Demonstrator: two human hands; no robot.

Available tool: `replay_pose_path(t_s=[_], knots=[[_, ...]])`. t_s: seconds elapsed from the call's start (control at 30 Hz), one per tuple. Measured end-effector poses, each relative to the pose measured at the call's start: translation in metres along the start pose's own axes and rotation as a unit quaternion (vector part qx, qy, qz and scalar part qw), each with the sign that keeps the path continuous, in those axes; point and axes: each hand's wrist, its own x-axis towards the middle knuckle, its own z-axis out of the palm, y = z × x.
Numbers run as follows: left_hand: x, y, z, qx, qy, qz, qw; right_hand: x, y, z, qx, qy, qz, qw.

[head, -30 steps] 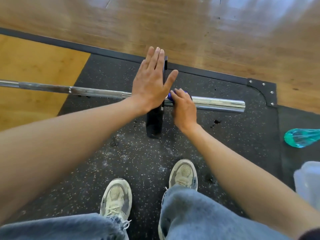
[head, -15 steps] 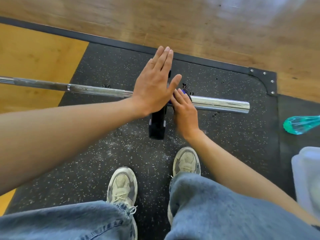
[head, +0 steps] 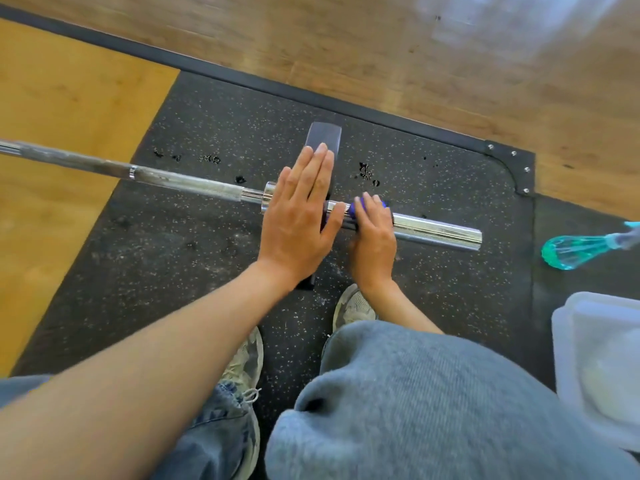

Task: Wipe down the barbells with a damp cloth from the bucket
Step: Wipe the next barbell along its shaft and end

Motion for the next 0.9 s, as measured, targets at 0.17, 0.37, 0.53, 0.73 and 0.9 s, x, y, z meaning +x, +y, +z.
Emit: replay_pose_path(t_s=[0.17,0.37,0.53,0.73,0.9], knots=[[-0.019,0.017,0.003,-0.016,0.043,-0.084,0.995,-0.004,0.020,-0.004,-0.010,-0.050,-0.146,0.988],[-0.035,0.021,0.010,-0.023,0.097,-0.110,0.989,-0.018,-0.009,0.013,0.000,-0.031,-0.144,0.989],[-0.046,0.019,0.014,-0.043,0.103,-0.109,0.988,-0.014,0.003,0.004,-0.004,0.038,0.003,0.999],[-0.037,0.019,0.015,-0.084,0.109,-0.117,0.984,-0.011,-0.002,0.014,0.006,0.022,-0.077,0.997],[-0.001,0.016,0.013,-0.067,0.091,-0.134,0.985,0.005,-0.002,0.015,0.004,0.025,-0.019,1.000]])
